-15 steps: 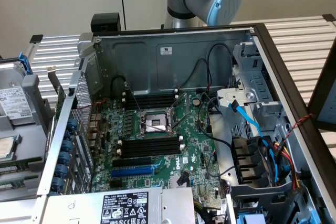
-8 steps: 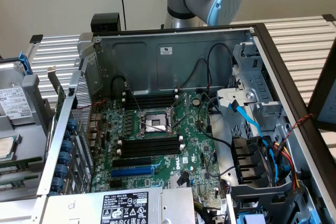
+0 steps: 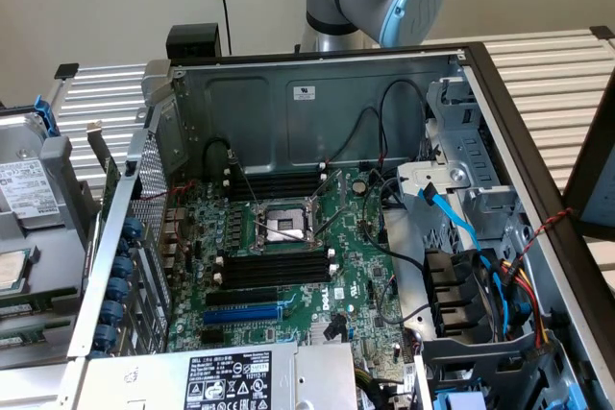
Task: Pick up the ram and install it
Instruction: 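Pick up the ram and move it above insertion slot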
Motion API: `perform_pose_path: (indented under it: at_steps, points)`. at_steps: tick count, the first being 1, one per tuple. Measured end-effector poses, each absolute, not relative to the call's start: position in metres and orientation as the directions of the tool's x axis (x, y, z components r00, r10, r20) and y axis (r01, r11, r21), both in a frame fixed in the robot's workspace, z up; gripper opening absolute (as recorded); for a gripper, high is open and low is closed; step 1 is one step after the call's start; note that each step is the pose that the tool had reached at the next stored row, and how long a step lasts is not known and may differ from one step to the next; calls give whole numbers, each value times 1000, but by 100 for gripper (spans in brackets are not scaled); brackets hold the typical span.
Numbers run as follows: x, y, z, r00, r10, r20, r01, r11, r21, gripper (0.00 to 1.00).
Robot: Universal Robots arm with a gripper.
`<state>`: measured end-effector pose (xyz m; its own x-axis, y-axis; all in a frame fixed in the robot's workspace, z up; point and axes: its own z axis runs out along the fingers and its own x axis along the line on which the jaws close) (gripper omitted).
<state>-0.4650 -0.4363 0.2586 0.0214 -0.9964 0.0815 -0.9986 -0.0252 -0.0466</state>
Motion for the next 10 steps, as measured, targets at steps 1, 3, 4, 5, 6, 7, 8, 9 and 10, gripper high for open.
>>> perform_pose_path:
  at_steps: [1,3,4,5,6,7,8,9,10]
  points:
    - [-465,-436,257,21,-996,82,-999,-25,-47,25]
    - [-465,-436,253,22,-996,81,-999,-25,-47,25]
    - [-465,-436,251,22,-996,81,-999,-25,-47,25]
    - [-465,-435,249,22,-996,81,-999,-25,-47,25]
    - [-465,-434,248,21,-996,81,-999,-25,-47,25]
    - [-465,-434,246,22,-996,81,-999,-25,-47,25]
    - [-465,-433,244,22,-996,81,-999,-25,-47,25]
    - [-465,-432,242,21,-996,81,-999,-25,-47,25]
    - [-465,-432,240,21,-996,81,-999,-25,-47,25]
